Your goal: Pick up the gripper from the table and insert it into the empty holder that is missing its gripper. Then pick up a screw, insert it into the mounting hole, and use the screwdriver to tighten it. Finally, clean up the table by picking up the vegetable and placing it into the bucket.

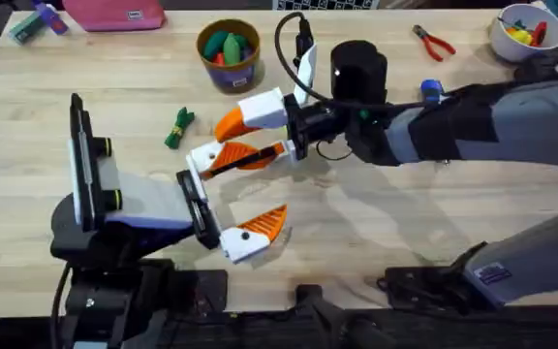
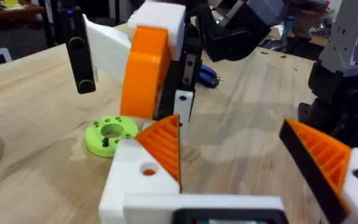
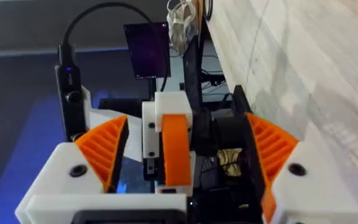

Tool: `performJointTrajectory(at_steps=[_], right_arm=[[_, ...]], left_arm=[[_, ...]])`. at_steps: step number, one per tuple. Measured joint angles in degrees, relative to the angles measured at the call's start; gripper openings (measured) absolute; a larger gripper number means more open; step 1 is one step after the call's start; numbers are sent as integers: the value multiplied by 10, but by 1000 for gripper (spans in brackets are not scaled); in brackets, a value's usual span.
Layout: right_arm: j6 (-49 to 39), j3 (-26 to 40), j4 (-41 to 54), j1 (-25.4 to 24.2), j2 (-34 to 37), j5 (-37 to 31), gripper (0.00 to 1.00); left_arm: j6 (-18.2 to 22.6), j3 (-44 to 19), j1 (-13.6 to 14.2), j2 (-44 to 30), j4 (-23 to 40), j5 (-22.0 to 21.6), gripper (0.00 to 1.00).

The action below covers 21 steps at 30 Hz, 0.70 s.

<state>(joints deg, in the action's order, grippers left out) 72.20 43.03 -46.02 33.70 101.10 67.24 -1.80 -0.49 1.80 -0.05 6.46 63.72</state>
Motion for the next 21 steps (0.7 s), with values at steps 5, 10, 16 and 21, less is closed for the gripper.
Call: performJointTrajectory(at_steps=[5,10,16,21], right_arm=[[-35,0,92,-16,-37,-8,993],[-141,6,328,-65,-152,-44,993],[-310,74,631,-129,-246,-115,993],[-447,171,825,-145,-260,-201,993]], left_arm=[[0,0,0,0,0,0,985],[0,0,0,0,0,1,985],[0,0,0,0,0,2,985],[0,0,0,0,0,2,985]])
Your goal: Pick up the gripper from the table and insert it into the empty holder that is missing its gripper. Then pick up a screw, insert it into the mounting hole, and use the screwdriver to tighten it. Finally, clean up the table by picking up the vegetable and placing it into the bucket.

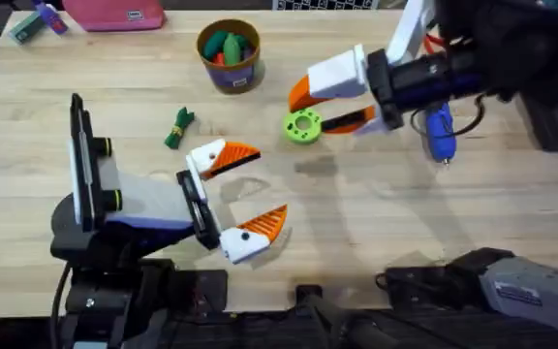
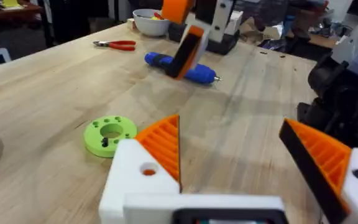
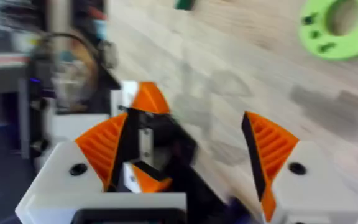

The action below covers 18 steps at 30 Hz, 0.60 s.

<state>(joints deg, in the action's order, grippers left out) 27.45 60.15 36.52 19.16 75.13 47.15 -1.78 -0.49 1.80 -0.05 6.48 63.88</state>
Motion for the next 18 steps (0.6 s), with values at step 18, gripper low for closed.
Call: performJointTrajectory(at_steps=[18], right_arm=[[-233,159,216,35,1,-354,993]], left_arm=[[0,0,0,0,0,0,985]])
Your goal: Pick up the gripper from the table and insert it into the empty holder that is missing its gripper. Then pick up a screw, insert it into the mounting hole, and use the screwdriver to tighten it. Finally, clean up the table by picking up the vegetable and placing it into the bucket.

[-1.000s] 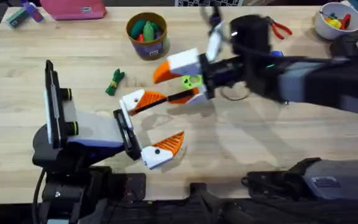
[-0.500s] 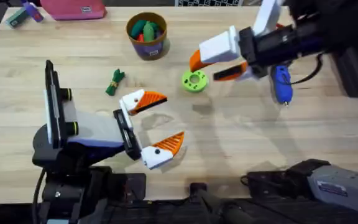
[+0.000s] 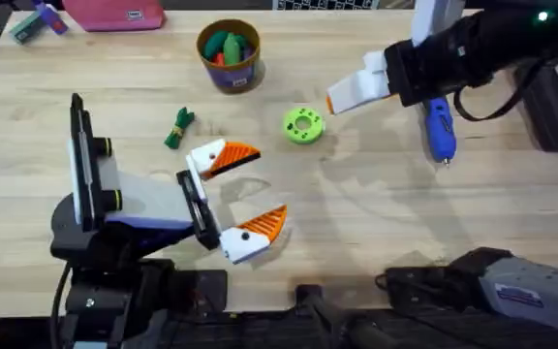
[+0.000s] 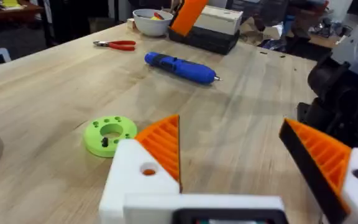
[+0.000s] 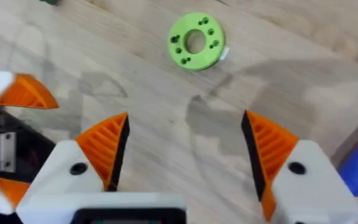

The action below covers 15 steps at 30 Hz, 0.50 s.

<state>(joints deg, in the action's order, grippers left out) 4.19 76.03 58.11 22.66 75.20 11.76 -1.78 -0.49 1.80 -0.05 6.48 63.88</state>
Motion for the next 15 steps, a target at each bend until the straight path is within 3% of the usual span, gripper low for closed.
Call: performJointTrajectory(at_steps=[9,15], right_arm=[[-99,0,-7,11,5,-39,994],[-132,34,11,52,72,-77,987]], left_arm=[[0,0,0,0,0,0,985],[0,0,0,0,0,0,985]])
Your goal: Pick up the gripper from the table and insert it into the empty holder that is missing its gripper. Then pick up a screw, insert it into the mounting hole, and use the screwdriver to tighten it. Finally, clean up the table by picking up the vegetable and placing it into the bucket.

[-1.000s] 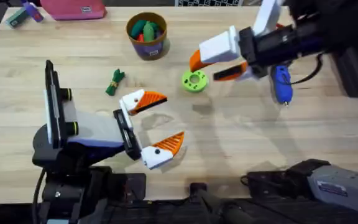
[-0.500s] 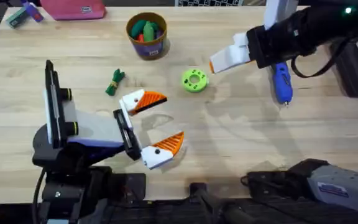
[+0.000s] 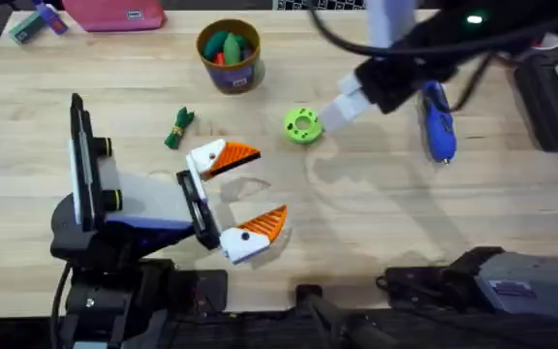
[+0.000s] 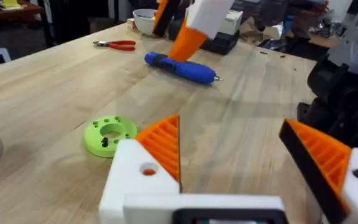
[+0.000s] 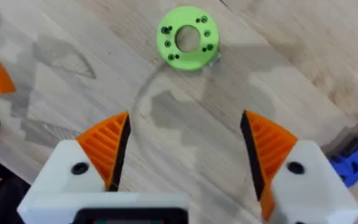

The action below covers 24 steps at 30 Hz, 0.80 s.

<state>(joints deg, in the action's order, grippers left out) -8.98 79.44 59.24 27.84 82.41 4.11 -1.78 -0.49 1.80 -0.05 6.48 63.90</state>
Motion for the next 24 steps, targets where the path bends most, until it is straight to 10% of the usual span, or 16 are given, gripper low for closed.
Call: performJointTrajectory(at_steps=[24], right_arm=[[-42,121,-24,80,262,-52,677]], left_arm=[[0,0,0,0,0,0,985]])
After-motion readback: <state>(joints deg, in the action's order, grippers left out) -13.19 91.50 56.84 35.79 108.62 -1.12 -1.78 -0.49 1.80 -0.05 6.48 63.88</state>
